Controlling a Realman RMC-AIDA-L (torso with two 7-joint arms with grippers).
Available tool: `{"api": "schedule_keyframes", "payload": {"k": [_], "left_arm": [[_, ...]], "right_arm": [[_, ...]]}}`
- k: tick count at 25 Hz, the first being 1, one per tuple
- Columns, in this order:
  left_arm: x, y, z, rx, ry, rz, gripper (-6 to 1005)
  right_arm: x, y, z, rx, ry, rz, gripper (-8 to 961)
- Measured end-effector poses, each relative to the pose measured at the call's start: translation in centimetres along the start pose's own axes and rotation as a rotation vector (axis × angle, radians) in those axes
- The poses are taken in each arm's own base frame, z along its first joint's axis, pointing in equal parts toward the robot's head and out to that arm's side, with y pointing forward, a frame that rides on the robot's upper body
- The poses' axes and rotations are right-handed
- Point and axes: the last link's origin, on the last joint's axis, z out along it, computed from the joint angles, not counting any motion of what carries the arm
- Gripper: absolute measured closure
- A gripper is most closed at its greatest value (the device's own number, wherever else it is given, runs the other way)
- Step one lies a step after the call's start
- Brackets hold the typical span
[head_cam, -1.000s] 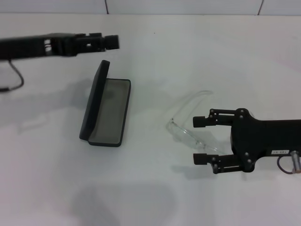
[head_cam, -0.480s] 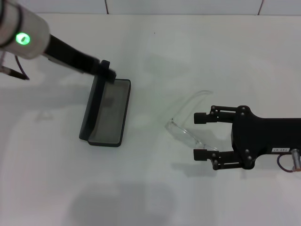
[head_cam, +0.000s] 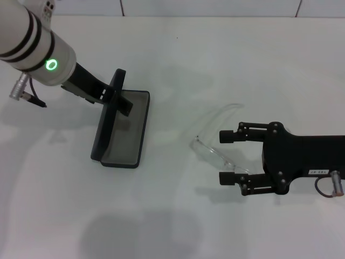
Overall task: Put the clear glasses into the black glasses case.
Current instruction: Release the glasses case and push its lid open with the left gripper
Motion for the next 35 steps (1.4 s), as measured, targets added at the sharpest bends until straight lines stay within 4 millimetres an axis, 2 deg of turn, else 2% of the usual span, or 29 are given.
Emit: {"api": "schedule_keyframes", "payload": {"k": [8, 19, 21, 26, 35], "left_arm": [[0.1, -0.2, 1.4, -0.004, -0.028, -0.012, 139], [0.5, 0.0, 1.3, 0.001, -0.019, 0.021, 142], [0.5, 0.1, 1.3, 0.002, -0.019, 0.026, 353], [0.9, 0.2, 1.0, 0.005, -0.006, 0.037, 562], [1.2, 0.2, 0.9, 0.020, -0.003, 0.069, 724]], "right_arm": [[0.1, 0.0, 0.0, 0.003, 0.004, 0.000, 206], [0.2, -0.2, 0.0, 0.016, 0.012, 0.000, 205], [0.2, -0.3, 0.0, 0.019, 0.014, 0.000, 205], [0.3, -0.5, 0.0, 0.031, 0.020, 0.000, 206], [0.3, -0.6, 0.0, 0.038, 0.024, -0.003, 206]]}}
